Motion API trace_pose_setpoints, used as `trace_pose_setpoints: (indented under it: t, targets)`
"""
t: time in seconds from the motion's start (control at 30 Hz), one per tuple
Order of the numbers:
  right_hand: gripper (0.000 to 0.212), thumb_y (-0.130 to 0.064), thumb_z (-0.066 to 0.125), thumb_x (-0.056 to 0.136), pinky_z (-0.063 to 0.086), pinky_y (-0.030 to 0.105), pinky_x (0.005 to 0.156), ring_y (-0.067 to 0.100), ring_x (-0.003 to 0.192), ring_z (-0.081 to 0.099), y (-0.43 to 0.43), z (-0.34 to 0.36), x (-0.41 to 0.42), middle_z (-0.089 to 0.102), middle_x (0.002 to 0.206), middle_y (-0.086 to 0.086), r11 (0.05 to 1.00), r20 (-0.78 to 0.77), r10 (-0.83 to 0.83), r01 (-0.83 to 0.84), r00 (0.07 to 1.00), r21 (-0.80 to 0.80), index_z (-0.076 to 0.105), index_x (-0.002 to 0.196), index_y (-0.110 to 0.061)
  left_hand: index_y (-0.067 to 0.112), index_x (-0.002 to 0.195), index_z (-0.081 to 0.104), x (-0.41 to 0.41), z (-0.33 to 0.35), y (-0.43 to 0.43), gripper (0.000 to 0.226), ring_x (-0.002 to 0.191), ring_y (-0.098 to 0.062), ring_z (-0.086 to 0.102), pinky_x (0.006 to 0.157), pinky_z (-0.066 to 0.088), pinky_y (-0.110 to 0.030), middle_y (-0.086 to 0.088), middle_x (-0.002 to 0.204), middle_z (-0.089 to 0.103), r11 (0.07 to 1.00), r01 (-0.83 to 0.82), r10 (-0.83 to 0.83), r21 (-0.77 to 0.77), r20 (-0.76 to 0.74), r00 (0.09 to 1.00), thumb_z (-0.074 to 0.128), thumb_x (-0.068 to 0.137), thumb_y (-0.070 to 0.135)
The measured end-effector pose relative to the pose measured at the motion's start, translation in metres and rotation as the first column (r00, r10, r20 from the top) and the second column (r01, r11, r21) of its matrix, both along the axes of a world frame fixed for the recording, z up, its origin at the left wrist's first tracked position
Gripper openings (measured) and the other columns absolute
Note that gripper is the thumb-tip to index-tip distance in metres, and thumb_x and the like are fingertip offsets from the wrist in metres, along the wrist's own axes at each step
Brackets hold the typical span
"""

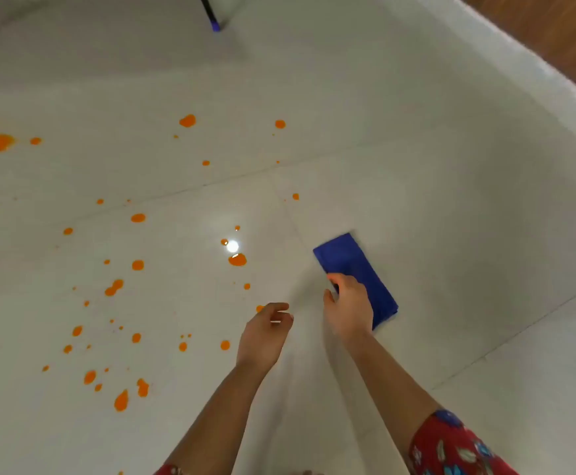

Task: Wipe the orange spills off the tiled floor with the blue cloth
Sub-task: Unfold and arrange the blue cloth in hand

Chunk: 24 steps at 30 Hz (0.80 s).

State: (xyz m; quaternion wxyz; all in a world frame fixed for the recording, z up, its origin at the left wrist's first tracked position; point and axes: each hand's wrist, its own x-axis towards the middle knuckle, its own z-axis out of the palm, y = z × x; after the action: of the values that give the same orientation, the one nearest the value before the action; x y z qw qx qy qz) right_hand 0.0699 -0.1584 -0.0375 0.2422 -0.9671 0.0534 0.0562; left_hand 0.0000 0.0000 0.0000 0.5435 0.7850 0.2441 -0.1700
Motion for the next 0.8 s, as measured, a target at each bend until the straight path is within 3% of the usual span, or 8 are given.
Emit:
trace_pose_setpoints:
  t: [0.17,0.3,0.37,0.43,0.53,0.63,0.73,0.8]
  targets:
    - [0.064,-0.048,0.05,0.093,0.048,0.037,0.089,0.024,0.12,0.044,-0.015,-0.019,0.033,0.04,0.14,0.005,0.94,-0.045,0.056,-0.068,0.997,-0.334,0.031,0.147,-0.02,0.026,0.122,0.061,0.019,0.009,-0.004,0.029,0.103,-0.008,0.056,0.084,0.039,-0.02,0.008,0.114,0.062,0.986,-0.069,0.073,-0.153,0.02,0.997,0.053,0.094,0.029]
    - [0.047,-0.02,0.043,0.099,0.05,0.033,0.077,0.025,0.114,0.048,-0.029,-0.032,0.046,0.046,0.135,0.008,0.906,-0.062,0.161,-0.172,0.985,-0.386,0.037,0.145,-0.017,0.025,0.121,0.062,0.022,0.008,-0.002,0.028,0.11,-0.012,0.057,0.09,0.04,-0.023,0.005,0.118,0.064,0.963,-0.143,0.148,-0.226,0.006,0.989,0.055,0.094,0.028]
    - [0.038,-0.013,0.047,0.096,0.047,0.03,0.073,0.024,0.1,0.055,-0.031,-0.026,0.052,0.056,0.121,0.01,0.98,-0.021,0.103,-0.105,0.994,-0.169,0.052,0.133,-0.013,0.024,0.121,0.061,0.021,0.007,-0.001,0.027,0.113,-0.014,0.057,0.093,0.04,-0.025,0.003,0.121,0.063,0.94,-0.188,0.191,-0.284,-0.019,0.982,0.055,0.095,0.025]
    - [0.024,-0.01,0.054,0.091,0.041,0.026,0.067,0.022,0.081,0.057,-0.031,-0.011,0.05,0.064,0.099,0.011,0.983,-0.009,-0.052,0.052,0.999,0.175,0.064,0.112,-0.014,0.025,0.123,0.06,0.02,0.01,-0.003,0.028,0.116,-0.013,0.055,0.095,0.038,-0.025,0.003,0.125,0.061,0.922,-0.201,0.199,-0.331,-0.041,0.979,0.054,0.095,0.023]
    - [0.011,-0.007,0.056,0.089,0.042,0.031,0.067,0.02,0.071,0.053,-0.026,0.022,0.033,0.062,0.078,0.009,0.749,-0.169,-0.211,0.27,0.963,0.605,0.064,0.087,-0.014,0.027,0.135,0.051,0.02,0.017,-0.009,0.038,0.124,-0.01,0.047,0.102,0.035,-0.026,0.008,0.135,0.053,0.917,-0.135,0.119,-0.375,-0.067,0.991,0.05,0.097,0.032]
    - [0.01,-0.012,0.057,0.085,0.048,0.042,0.074,0.027,0.076,0.057,-0.013,0.061,0.007,0.062,0.08,0.011,0.576,-0.241,-0.16,0.289,0.957,0.765,0.066,0.089,-0.014,0.032,0.138,0.047,0.024,0.035,-0.015,0.042,0.13,-0.01,0.043,0.113,0.031,-0.035,0.011,0.142,0.047,0.898,-0.099,0.072,-0.429,-0.078,0.994,0.044,0.098,0.044]
    - [0.019,-0.007,0.057,0.087,0.055,0.041,0.079,0.03,0.084,0.068,0.008,0.094,-0.022,0.072,0.09,0.01,0.507,-0.205,-0.064,0.209,0.977,0.836,0.068,0.1,-0.016,0.037,0.118,0.059,0.026,0.059,-0.015,0.033,0.121,-0.008,0.054,0.108,0.038,-0.034,0.011,0.131,0.058,0.767,-0.16,0.136,-0.621,-0.086,0.987,0.04,0.096,0.052]
    - [0.021,-0.004,0.057,0.092,0.058,0.037,0.077,0.027,0.082,0.07,0.021,0.105,-0.036,0.074,0.088,0.006,0.51,-0.165,-0.03,0.157,0.986,0.846,0.068,0.104,-0.017,0.034,0.118,0.062,0.025,0.072,-0.011,0.041,0.115,-0.011,0.06,0.102,0.043,-0.033,0.01,0.123,0.064,0.733,-0.133,0.13,-0.667,-0.054,0.99,0.038,0.095,0.058]
